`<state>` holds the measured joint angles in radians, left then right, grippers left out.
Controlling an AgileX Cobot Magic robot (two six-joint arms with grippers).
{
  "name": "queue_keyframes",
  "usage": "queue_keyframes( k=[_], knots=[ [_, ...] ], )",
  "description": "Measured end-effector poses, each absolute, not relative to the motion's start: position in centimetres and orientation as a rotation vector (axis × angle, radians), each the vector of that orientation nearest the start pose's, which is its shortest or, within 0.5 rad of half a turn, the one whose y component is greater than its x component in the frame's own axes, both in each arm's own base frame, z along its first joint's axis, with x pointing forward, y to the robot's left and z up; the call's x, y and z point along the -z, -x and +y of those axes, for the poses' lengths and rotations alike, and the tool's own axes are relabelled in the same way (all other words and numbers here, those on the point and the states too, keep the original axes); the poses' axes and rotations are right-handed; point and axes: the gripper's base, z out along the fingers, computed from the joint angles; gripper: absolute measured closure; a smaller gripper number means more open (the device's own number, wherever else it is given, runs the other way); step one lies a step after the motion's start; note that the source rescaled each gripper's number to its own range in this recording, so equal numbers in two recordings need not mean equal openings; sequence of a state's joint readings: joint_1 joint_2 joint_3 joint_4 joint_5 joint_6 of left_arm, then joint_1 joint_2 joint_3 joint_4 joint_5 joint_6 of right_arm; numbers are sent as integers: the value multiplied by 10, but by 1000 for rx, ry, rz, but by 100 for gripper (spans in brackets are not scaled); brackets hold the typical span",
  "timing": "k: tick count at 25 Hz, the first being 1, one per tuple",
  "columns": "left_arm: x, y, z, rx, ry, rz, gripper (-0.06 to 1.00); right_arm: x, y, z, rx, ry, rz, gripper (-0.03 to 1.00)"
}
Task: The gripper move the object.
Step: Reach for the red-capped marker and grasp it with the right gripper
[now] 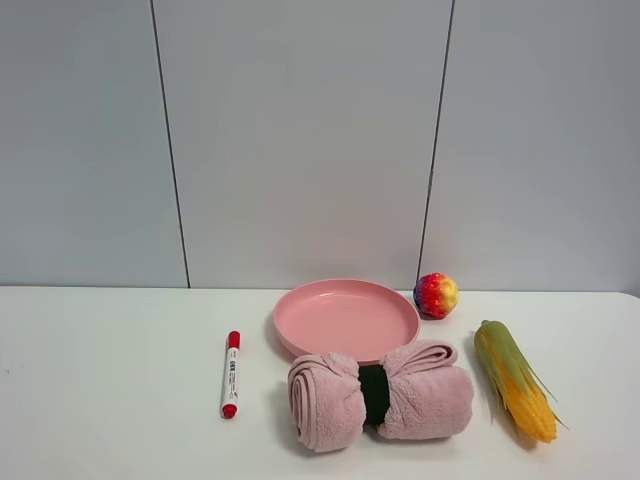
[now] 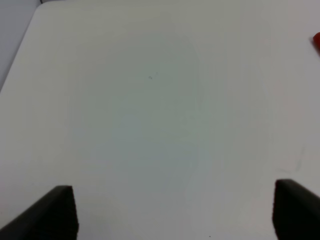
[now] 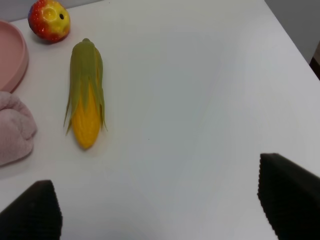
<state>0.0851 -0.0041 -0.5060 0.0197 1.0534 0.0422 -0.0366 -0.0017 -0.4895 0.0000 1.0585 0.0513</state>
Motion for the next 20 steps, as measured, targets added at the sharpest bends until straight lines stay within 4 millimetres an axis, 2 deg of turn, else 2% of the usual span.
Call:
queue_keyframes(
  k=[1, 20],
  knots=[
    [-280, 6, 1, -104, 44, 2028, -6, -275, 4, 0, -9, -90, 2049, 17],
    [-280, 6, 1, -105, 45, 2028, -6, -275, 4, 0, -9, -90, 2049, 17]
  ],
)
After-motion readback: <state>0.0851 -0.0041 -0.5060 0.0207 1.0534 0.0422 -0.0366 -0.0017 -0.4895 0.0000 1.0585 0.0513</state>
